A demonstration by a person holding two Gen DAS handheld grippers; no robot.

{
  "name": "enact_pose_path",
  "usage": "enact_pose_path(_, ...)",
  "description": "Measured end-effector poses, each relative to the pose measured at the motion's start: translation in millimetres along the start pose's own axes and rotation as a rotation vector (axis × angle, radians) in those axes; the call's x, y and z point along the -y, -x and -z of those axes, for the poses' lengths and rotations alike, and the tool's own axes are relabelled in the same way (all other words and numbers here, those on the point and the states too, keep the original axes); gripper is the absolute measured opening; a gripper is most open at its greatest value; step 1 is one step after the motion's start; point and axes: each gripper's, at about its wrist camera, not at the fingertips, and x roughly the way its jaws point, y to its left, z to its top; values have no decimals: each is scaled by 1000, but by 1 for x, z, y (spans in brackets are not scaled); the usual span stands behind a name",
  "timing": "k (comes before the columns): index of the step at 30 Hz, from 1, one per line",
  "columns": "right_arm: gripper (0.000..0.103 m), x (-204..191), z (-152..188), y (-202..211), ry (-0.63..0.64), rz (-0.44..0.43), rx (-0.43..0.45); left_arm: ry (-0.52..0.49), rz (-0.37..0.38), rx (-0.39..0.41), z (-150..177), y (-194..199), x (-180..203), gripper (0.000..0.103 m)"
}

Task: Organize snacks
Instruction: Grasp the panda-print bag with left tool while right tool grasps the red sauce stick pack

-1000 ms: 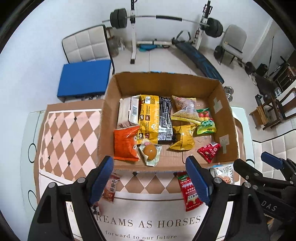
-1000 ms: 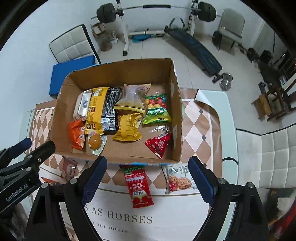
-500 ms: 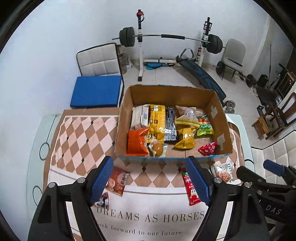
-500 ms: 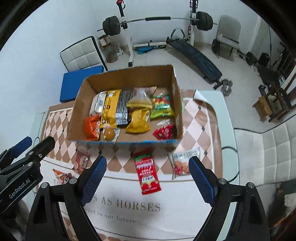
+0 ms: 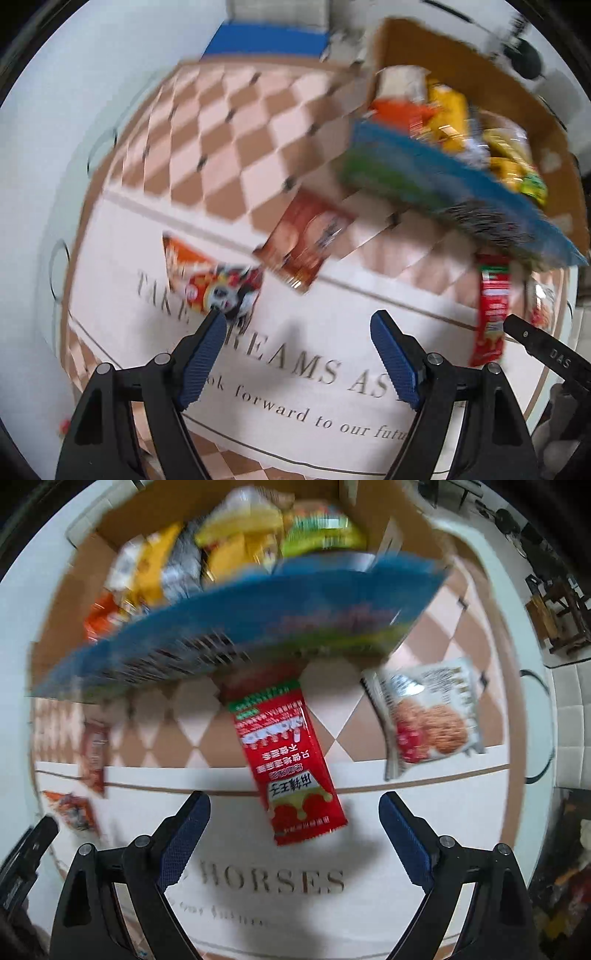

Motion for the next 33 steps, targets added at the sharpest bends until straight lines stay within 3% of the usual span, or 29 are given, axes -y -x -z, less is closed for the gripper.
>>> enact_pose_path(8, 81, -4, -7, -49, -53, 56, -61, 328, 116, -138, -1, -38, -74, 80)
enact_pose_path(12, 79, -13, -3, -51, -40, 82, -57, 486, 181, -153, 1, -48, -108, 80)
enact_pose_path(14, 72, -20, 0, -52, -24, 97, -58, 567, 218, -169, 1, -55, -123, 80)
enact_pose_path(20, 64, -43, 16, -56, 27, 74, -89, 724, 292, -225, -2, -83, -150, 80)
enact_pose_path(27, 64, -66, 33, -65, 87, 90, -104, 708, 283, -243, -19, -100, -148, 79)
enact_pose_path(30, 63, -66, 34, -66, 104, 93, -109, 619, 248, -232, -27, -101, -136, 74)
enact_pose_path(33, 62, -66, 29, -69, 121, 92, -119, 453, 205, -229, -37, -102, -116, 74)
